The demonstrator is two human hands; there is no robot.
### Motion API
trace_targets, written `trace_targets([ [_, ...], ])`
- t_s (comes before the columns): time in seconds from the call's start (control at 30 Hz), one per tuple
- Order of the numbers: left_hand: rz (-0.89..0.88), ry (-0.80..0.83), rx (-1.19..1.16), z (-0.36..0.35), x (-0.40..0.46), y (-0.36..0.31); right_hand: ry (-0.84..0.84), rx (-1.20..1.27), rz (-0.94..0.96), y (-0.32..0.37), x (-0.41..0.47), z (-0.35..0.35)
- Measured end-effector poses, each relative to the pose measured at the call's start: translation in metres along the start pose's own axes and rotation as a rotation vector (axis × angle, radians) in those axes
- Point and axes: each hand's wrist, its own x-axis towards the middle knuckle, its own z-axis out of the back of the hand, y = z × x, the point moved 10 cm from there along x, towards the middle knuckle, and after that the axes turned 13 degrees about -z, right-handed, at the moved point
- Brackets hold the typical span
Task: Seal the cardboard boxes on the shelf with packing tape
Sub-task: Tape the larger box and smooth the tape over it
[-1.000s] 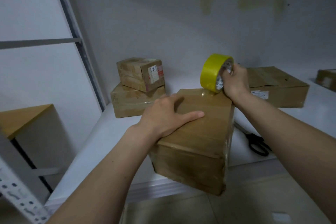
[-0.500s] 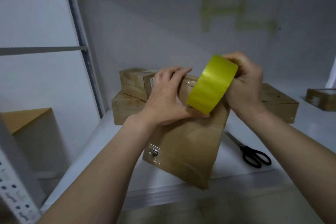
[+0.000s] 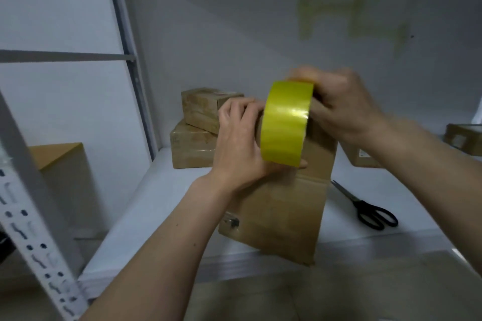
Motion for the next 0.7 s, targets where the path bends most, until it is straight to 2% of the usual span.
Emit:
trace_targets([
  [0.13,-0.018,-0.020,0.040,0.008,-0.009,-0.001,-0.095,0.280,-0.253,-0.025,0.029,0.015],
  [0.23,-0.013,-0.011,0.024,0.008,-0.013,0.000,-0.013,0.346,-0.380,-0.040,0.037,0.002],
  [0.47,0.054,0.000,-0.060,0.013,-0.015,0.002,-0.026,0.394,-0.443,-0.039,0.036,-0.011],
  [0.7,0.153,-0.152,-0.167,0.025,-0.014,0.011,-0.044,0.280,-0.433,-0.033,0.030,-0.010],
])
